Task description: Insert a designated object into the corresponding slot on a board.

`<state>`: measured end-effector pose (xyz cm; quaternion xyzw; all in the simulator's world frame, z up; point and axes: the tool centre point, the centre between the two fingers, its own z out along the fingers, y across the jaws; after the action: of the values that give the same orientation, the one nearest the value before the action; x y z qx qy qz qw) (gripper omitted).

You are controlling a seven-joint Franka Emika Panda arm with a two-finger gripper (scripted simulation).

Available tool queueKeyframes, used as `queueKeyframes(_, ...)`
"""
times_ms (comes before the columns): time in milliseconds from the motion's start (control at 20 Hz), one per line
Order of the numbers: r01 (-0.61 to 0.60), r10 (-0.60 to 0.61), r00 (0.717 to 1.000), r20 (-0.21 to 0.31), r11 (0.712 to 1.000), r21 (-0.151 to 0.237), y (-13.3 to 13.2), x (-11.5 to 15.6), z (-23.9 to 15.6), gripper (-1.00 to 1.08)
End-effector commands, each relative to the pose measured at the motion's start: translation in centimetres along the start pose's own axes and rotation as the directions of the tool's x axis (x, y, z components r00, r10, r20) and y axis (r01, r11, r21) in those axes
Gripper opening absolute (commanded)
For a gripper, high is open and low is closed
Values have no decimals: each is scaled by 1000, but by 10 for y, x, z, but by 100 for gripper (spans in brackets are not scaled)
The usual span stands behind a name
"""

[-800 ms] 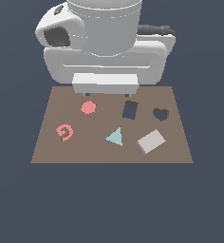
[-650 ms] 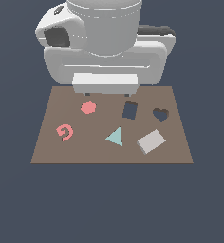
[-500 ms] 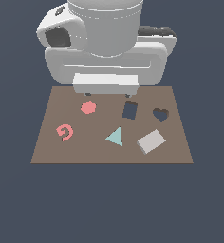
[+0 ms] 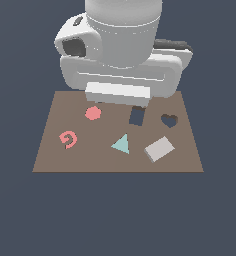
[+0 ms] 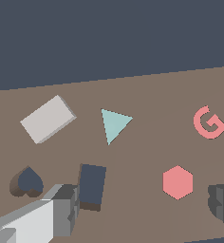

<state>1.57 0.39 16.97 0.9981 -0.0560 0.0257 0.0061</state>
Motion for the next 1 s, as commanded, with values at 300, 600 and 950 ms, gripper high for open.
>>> queueKeyframes(300,-161,161,987,9,987,-4,-25,-1,21,100)
queueKeyframes(600,-324,325,946,17,946,-10,-51,3,43,100)
queueKeyframes(950,-525,525,850,26,851,-19,-83,14,72,100)
